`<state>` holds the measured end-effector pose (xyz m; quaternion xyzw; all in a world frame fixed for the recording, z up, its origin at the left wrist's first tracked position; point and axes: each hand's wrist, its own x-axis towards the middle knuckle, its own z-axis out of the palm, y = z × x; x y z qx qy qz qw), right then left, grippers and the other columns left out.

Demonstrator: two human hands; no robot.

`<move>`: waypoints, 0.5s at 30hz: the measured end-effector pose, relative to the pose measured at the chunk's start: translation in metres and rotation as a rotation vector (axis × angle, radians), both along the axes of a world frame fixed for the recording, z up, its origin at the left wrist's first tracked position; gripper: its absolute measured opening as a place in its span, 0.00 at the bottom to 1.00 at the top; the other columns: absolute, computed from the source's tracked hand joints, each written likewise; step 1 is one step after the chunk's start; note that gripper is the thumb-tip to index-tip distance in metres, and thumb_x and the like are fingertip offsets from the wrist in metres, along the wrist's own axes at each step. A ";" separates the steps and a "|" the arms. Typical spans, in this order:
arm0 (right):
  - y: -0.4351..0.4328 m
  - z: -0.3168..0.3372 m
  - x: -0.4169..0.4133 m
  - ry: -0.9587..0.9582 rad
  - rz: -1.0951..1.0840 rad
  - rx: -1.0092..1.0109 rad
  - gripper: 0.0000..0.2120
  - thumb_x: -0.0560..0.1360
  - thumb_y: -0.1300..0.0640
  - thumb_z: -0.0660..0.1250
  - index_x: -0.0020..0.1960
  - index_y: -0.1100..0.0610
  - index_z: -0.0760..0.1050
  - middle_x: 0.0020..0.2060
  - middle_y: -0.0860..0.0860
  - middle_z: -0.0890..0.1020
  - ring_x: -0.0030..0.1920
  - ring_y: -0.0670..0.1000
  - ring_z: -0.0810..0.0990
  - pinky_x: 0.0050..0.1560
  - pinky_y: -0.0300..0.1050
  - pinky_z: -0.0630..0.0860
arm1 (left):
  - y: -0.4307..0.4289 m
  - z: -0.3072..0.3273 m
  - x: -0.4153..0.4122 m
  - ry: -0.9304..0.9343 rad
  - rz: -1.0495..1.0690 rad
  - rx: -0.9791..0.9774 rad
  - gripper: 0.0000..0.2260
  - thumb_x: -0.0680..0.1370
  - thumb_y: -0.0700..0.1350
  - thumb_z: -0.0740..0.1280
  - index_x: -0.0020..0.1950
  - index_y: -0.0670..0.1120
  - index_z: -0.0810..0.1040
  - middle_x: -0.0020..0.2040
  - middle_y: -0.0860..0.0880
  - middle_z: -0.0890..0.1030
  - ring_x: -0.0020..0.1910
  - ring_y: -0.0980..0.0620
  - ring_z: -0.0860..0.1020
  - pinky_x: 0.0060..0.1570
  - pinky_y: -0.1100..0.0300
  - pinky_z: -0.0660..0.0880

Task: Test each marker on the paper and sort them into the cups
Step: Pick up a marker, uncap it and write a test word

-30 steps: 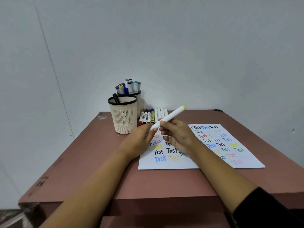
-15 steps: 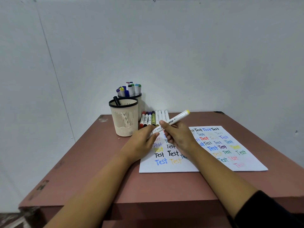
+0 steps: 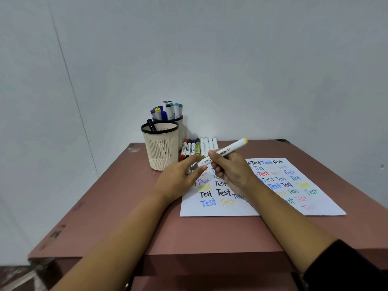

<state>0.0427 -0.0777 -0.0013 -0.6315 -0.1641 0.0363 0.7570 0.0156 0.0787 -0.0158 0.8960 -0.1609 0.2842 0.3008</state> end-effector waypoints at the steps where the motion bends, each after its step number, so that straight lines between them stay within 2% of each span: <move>1: 0.001 0.001 -0.001 0.004 -0.022 0.003 0.07 0.76 0.57 0.67 0.41 0.58 0.74 0.27 0.49 0.73 0.26 0.43 0.69 0.28 0.35 0.66 | 0.000 0.000 -0.001 0.017 -0.015 -0.029 0.13 0.77 0.51 0.65 0.60 0.50 0.76 0.27 0.62 0.69 0.29 0.61 0.72 0.31 0.68 0.62; 3: 0.001 0.005 -0.003 0.031 -0.112 0.057 0.08 0.77 0.57 0.67 0.39 0.56 0.73 0.28 0.50 0.72 0.26 0.44 0.69 0.25 0.35 0.65 | 0.000 0.002 0.000 0.064 -0.059 -0.138 0.10 0.76 0.50 0.66 0.57 0.51 0.75 0.34 0.63 0.73 0.35 0.66 0.73 0.35 0.70 0.65; 5: -0.001 0.010 -0.005 0.085 -0.201 0.204 0.08 0.78 0.56 0.65 0.40 0.55 0.71 0.30 0.53 0.75 0.25 0.46 0.72 0.24 0.36 0.69 | 0.000 0.004 0.005 0.138 -0.041 -0.364 0.05 0.78 0.50 0.63 0.53 0.51 0.72 0.38 0.61 0.73 0.37 0.64 0.72 0.39 0.66 0.66; 7: -0.004 0.013 -0.006 0.155 -0.206 0.373 0.07 0.78 0.58 0.64 0.43 0.57 0.70 0.33 0.58 0.78 0.27 0.52 0.79 0.29 0.41 0.78 | 0.003 0.005 0.010 0.228 0.022 -0.663 0.06 0.80 0.48 0.60 0.46 0.49 0.73 0.30 0.58 0.73 0.29 0.62 0.70 0.33 0.61 0.66; 9: -0.003 0.015 -0.008 0.206 -0.128 0.466 0.06 0.79 0.61 0.63 0.44 0.59 0.69 0.37 0.62 0.80 0.31 0.57 0.83 0.36 0.47 0.82 | 0.008 0.004 0.015 0.305 0.086 -0.843 0.11 0.80 0.43 0.58 0.38 0.46 0.74 0.23 0.55 0.71 0.21 0.59 0.66 0.26 0.61 0.63; 11: 0.003 0.014 -0.010 0.207 -0.053 0.425 0.06 0.78 0.64 0.63 0.42 0.59 0.69 0.34 0.61 0.81 0.31 0.56 0.82 0.36 0.45 0.82 | 0.010 0.005 0.015 0.354 0.101 -0.908 0.13 0.79 0.39 0.58 0.36 0.44 0.73 0.25 0.51 0.68 0.21 0.56 0.64 0.24 0.62 0.61; 15: 0.019 0.004 -0.014 0.079 -0.052 0.135 0.11 0.73 0.72 0.63 0.39 0.57 0.68 0.29 0.56 0.75 0.28 0.48 0.73 0.28 0.37 0.72 | 0.010 0.007 0.018 0.385 0.112 -0.957 0.12 0.77 0.37 0.57 0.35 0.43 0.73 0.27 0.49 0.68 0.22 0.55 0.63 0.22 0.63 0.61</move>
